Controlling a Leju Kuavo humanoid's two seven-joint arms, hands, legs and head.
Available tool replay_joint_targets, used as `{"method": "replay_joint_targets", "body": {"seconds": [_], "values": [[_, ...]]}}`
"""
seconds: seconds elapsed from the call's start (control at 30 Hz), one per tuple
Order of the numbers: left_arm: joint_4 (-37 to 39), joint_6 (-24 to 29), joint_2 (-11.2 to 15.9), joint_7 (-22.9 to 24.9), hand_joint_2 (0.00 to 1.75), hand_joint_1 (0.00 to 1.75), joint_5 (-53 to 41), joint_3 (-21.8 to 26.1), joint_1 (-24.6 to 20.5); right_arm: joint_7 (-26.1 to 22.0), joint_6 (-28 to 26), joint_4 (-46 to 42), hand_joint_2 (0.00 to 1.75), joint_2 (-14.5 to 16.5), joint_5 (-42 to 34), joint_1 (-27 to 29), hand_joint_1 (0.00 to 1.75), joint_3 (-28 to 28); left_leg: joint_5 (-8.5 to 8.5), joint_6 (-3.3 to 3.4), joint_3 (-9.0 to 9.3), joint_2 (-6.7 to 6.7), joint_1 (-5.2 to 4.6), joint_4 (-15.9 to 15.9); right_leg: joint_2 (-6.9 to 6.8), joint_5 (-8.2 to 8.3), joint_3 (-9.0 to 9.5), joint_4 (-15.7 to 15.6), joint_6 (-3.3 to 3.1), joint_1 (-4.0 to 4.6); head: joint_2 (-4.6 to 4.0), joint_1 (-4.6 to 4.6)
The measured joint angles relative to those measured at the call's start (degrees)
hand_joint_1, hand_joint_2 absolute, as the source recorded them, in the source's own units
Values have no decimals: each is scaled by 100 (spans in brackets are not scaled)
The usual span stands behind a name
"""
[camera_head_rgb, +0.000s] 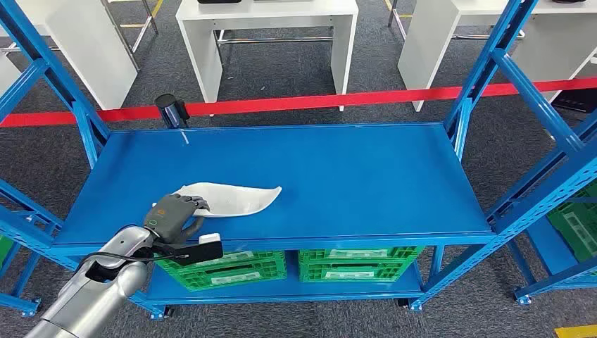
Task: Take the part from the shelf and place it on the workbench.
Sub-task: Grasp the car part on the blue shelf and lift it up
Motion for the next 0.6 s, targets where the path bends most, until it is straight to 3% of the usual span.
{"method": "replay_joint_targets", "body": {"seconds": [0.43,0.6], "values": [[-21,-50,-57,45,175,175,-66,0,0,-2,-1,0,0,0,37,3,0,-17,0,0,8,-1,0,0,-1,0,8,0,0,0,0,0],[-47,154,-90,-106,175,175,22,34,12,-1,-2,0,0,0,58,2,0,-43,0,0,8,-2,0,0,-1,0,10,0,0,0,0,0]]}}
